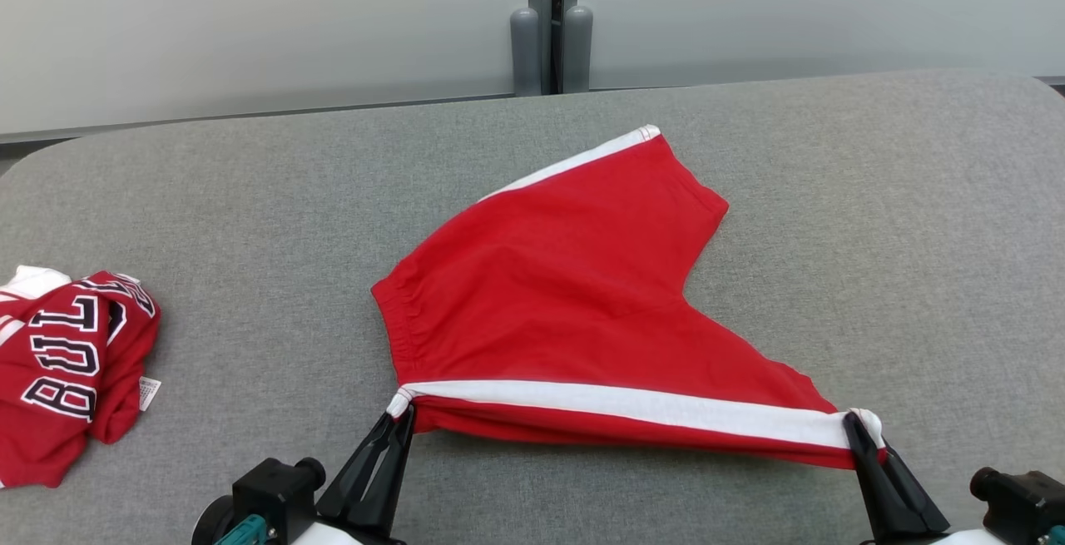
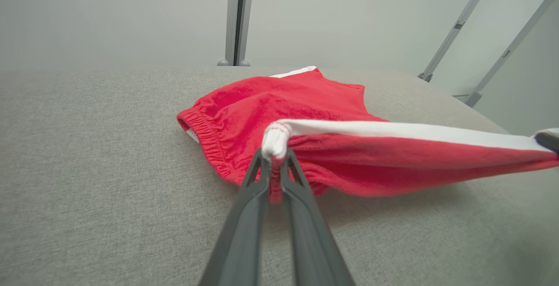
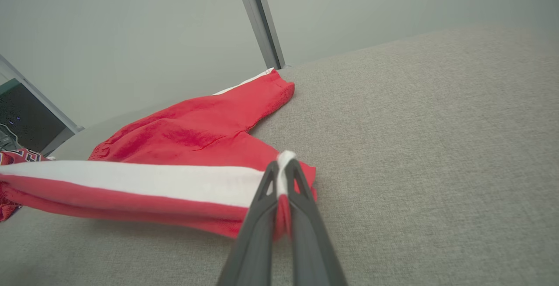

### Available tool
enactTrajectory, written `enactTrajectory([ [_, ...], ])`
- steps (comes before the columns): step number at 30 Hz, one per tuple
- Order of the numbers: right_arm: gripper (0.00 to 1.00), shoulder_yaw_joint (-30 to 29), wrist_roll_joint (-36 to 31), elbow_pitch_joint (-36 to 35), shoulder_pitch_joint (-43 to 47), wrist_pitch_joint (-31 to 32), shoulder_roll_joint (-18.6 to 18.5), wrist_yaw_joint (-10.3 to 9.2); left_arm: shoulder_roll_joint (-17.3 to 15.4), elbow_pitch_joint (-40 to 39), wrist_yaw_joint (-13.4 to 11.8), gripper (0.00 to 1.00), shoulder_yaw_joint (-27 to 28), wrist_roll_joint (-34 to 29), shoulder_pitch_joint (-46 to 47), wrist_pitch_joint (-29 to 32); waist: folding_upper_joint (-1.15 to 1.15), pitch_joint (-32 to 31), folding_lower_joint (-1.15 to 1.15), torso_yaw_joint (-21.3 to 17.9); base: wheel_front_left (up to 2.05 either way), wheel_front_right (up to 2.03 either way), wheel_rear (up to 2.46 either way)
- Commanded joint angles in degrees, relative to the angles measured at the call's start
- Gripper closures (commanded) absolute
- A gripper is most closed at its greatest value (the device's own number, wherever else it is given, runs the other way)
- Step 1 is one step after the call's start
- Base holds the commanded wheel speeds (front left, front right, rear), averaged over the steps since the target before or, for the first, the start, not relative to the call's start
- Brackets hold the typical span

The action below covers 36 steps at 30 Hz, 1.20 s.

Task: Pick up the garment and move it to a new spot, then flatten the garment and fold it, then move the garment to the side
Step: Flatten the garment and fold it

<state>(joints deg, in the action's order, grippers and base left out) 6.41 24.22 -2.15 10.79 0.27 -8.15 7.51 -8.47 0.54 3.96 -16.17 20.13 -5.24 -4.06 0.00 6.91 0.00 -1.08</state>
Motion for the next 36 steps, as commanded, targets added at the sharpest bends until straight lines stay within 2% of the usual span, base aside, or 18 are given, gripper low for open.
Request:
enactTrajectory([
  [1,1.0,-0.68,-0.68,-1.44,0.79,0.97,0.27,-0.04,-0.46,-1.18,-0.38,1.0,0.07,0.34,-0.65,0.73,0.0,-0.19,0.0,-0.11,0.0,0.0,0.0],
  [7,1.0,-2.27,-0.95,-3.75,0.97,3.31,1.21,-0.04,-0.83,-3.61,-1.25,1.0,0.38,0.92,-1.2,2.69,0.0,-0.19,0.0,-0.08,0.0,0.0,0.0],
  [12,1.0,-2.57,-0.57,-1.42,-4.39,3.85,-0.94,-0.04,-0.89,-3.47,-0.66,1.0,0.45,1.95,2.07,4.05,0.0,2.01,0.0,0.81,0.0,0.0,0.0],
  [18,1.0,-0.85,-0.24,5.92,-20.26,4.23,-5.93,-0.04,0.52,0.19,0.83,1.0,0.53,3.47,12.0,3.35,0.0,10.23,0.0,4.14,0.0,0.0,0.0],
  [26,1.0,4.27,1.1,20.12,-42.08,3.37,-11.86,-0.05,2.67,8.38,2.52,1.0,-1.54,6.03,24.24,0.68,0.0,17.91,0.0,9.32,0.0,0.0,0.0],
  [33,1.0,10.71,2.72,32.29,-56.31,0.45,-14.51,-0.05,3.92,16.18,3.21,1.0,-4.16,7.46,33.58,-2.19,0.0,20.97,0.0,12.55,0.0,0.0,0.0],
  [36,1.0,13.41,3.14,37.25,-60.72,-1.38,-14.54,-0.05,4.2,19.41,3.42,1.0,-5.45,8.13,36.78,-2.96,0.0,21.88,0.0,13.21,0.0,0.0,0.0],
])
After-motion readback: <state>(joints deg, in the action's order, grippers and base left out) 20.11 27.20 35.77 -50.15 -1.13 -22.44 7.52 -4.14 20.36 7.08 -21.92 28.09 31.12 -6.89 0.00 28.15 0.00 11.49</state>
